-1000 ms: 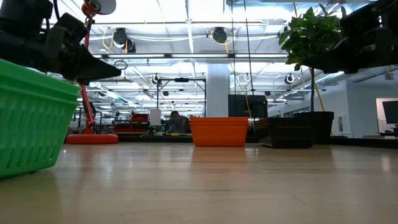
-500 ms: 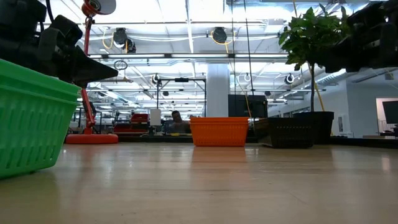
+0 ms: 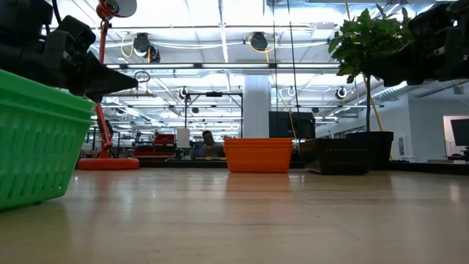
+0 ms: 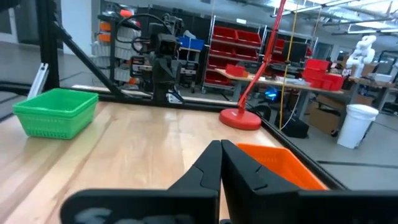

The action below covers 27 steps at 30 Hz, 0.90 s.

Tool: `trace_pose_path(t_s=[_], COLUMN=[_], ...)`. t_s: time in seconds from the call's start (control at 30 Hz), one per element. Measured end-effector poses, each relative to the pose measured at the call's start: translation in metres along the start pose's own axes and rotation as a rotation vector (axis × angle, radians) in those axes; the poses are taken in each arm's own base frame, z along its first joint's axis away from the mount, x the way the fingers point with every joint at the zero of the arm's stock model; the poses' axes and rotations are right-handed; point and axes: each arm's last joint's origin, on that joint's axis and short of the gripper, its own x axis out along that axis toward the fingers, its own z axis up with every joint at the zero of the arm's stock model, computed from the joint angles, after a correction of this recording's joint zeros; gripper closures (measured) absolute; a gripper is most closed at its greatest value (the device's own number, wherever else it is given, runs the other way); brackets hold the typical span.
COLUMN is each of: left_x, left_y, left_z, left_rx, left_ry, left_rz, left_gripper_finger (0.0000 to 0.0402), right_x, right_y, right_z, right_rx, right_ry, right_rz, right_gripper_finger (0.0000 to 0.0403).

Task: Stack baskets by color
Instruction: Return to Home Position

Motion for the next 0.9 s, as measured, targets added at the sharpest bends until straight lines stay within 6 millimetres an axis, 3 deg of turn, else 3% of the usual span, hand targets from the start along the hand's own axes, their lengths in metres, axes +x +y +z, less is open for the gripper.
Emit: trace_pose_path(t_s=[0.9], left_x=[-0.022], left_y=[0.008], left_z=[0.011], left_rx=[0.079], left_ry=[-0.065], left_rz=[0.002], left_gripper_finger=[0.0398], right_x=[0.002], right_y=[0.004], right_z=[-0.005], right_rx=[0.036], right_ry=[0.046], right_rz=[0.111], right_gripper_finger=[0.0403])
